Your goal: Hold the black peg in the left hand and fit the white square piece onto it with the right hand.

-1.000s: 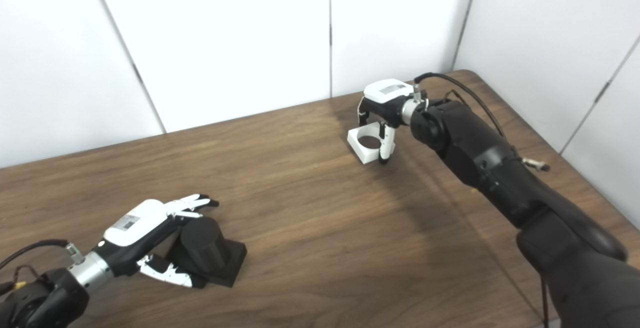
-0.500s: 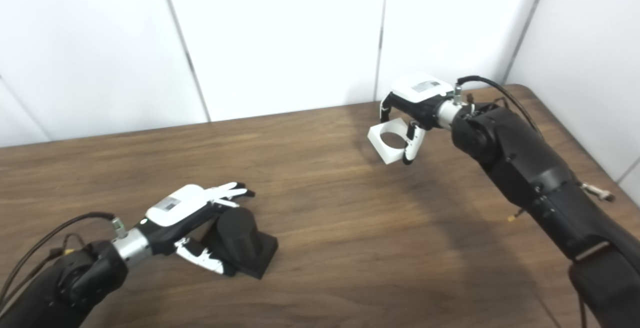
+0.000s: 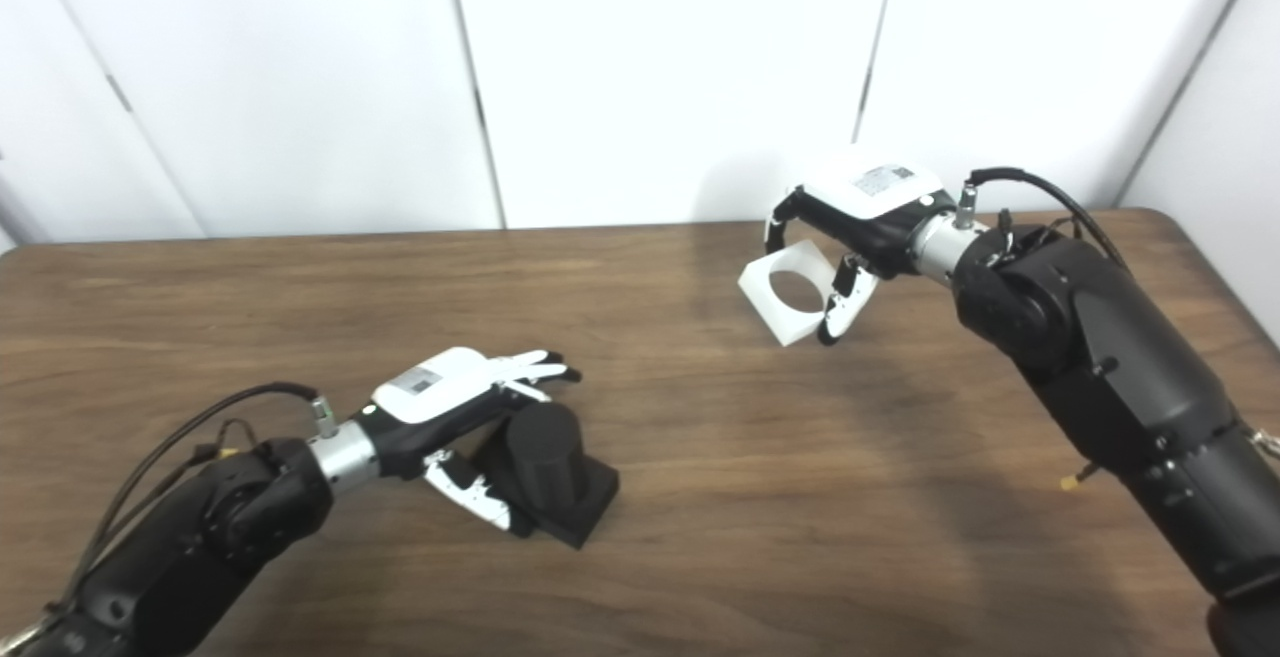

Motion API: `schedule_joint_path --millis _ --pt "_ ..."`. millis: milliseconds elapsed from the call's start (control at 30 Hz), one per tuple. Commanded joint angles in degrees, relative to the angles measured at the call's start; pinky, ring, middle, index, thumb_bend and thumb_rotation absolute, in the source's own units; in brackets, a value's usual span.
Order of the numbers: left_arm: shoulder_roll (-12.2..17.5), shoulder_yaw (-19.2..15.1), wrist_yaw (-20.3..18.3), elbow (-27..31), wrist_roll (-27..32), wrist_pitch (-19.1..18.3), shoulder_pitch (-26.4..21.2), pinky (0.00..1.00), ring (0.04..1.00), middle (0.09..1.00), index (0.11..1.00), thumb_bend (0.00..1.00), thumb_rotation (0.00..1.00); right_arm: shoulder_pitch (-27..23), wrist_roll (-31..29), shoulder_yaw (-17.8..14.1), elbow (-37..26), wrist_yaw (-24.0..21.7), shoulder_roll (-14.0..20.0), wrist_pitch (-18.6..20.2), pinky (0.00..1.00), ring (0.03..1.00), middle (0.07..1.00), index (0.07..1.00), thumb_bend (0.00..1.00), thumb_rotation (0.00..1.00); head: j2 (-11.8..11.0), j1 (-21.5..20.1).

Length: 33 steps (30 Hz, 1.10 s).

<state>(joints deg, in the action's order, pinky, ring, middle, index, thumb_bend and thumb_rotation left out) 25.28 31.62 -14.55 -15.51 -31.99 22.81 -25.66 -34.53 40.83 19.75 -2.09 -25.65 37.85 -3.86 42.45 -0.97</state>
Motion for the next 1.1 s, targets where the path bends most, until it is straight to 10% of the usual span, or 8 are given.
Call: schedule_joint_path --millis 0,1067 --pt "0.1 2.3 -4.1 -1.4 -4.9 -2.6 0.9 0.91 0.977 0.94 0.489 0.52 0.07 -3.4 -1.1 -1.2 -2.6 0.0 0.2 -2.1 0.83 0.801 0.745 0.478 0.52 0.13 0.0 0.0" --pt "-1.1 2.6 -4.6 -2.2 -5.5 -3.0 -0.1 0.91 0.988 0.95 0.489 0.52 0.07 -4.3 -5.7 -0.9 -17.7 -14.0 -10.0 0.0 0.86 0.824 0.765 0.477 0.52 0.14 0.5 1.5"
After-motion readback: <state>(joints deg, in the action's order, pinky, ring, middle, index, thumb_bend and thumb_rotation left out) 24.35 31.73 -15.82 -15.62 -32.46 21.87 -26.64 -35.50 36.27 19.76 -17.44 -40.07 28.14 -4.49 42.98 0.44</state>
